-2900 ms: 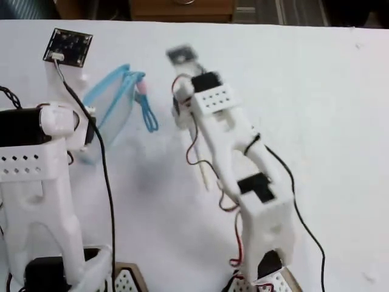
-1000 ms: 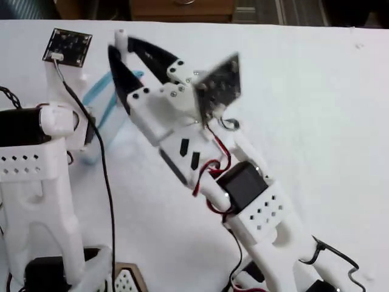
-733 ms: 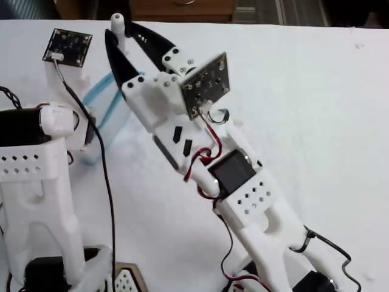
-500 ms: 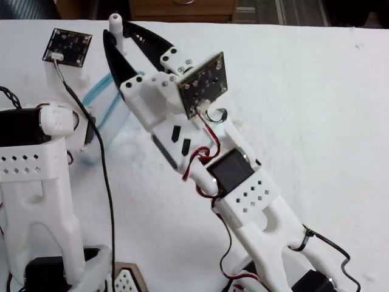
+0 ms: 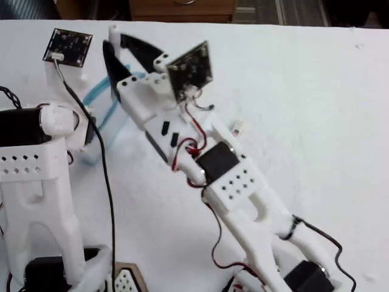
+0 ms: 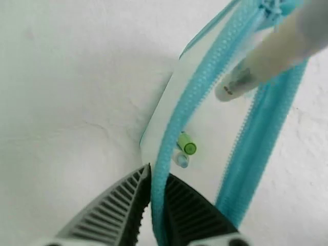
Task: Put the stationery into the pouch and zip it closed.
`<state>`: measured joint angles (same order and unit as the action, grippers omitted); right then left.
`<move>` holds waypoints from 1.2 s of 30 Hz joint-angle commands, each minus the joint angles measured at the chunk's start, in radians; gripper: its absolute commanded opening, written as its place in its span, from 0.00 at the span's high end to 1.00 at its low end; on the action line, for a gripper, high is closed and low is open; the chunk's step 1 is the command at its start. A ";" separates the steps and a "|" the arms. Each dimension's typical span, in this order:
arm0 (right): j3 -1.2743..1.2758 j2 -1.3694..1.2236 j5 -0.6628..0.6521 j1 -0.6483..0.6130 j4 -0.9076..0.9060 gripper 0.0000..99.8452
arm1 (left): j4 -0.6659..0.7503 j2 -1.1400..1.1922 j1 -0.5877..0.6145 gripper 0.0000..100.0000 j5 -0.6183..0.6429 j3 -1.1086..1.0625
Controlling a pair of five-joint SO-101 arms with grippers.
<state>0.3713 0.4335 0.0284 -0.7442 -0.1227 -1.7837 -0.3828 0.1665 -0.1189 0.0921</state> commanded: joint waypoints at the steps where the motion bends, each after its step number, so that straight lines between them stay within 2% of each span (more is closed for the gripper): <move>1: 0.021 -0.015 0.008 0.001 0.012 0.98 | -0.002 -0.004 0.005 0.98 0.005 0.012; 4: 0.052 -0.021 0.008 -0.015 -0.008 0.98 | -0.002 -0.004 0.005 0.98 0.005 0.012; 9: 0.060 -0.021 0.008 -0.053 -0.166 0.97 | -0.002 -0.004 0.005 0.98 0.005 0.012; 16: 0.054 -0.019 0.005 -0.070 -0.275 0.71 | -0.002 -0.004 0.005 0.98 0.005 0.012; 22: 0.011 0.062 0.009 -0.033 -0.302 0.72 | -0.002 -0.004 0.005 0.98 0.005 0.012; 27: -0.081 0.139 0.008 0.104 -0.332 0.78 | -0.002 -0.004 0.005 0.98 0.005 0.012; 36: -0.258 0.143 0.003 0.394 -0.616 0.78 | -0.002 -0.004 0.005 0.98 0.005 0.012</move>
<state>0.1718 0.5501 0.0299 -0.4266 -0.6751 -1.7837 -0.3828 0.1665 -0.1189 0.0921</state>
